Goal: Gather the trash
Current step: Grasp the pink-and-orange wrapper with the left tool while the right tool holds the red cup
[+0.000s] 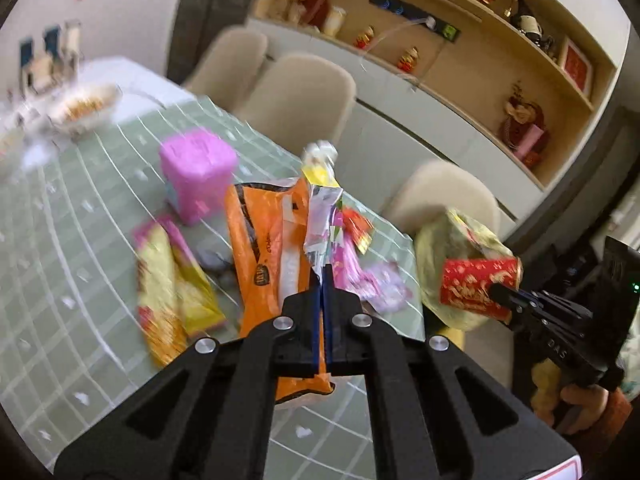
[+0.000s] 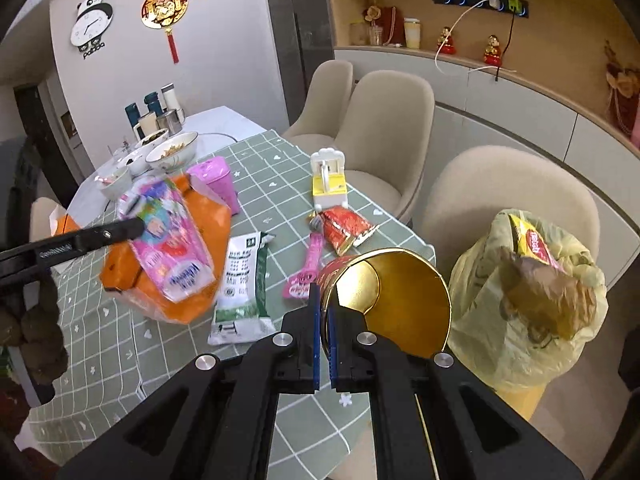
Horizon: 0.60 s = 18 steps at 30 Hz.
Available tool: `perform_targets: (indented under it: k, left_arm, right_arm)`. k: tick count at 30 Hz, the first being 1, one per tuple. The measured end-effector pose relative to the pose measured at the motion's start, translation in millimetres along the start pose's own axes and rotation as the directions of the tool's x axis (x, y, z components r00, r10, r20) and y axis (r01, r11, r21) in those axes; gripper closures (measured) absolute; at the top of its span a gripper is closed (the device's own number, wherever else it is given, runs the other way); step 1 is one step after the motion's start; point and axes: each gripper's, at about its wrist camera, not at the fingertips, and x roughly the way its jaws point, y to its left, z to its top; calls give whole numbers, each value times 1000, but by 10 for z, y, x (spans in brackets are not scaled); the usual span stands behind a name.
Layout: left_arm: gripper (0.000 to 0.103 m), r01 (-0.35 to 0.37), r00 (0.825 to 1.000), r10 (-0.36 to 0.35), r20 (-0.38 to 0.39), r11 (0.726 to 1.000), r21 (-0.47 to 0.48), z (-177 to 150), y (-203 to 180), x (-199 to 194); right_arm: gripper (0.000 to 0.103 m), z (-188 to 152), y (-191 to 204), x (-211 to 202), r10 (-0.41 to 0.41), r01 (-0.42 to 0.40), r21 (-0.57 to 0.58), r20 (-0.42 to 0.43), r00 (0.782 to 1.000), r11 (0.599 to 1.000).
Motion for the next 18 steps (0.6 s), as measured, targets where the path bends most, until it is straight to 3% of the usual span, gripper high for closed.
perform_targets:
  k: [2,6,12,18]
  left_arm:
    - [102,53,997,-54,-53,998,-24,-115,91,118]
    - [83,-11,995,9,-101,1000,-20,-290,178,287]
    - [59,-12,993,6,-118,999,-50,-401,241,318]
    - [58,-4,992,-5,-129,997,-74,-459,235,340]
  right_arm:
    - [98,-64,21,-7,14,-14,-1,-3,1000,1000]
    - [98,-159,104,23,26,-26,-8,-11,1000,1000]
    - [98,-277,142,14,27,-27,-27,-15,1000,999]
    - [98,-373,83,47,30,-30,16,-26,999,999]
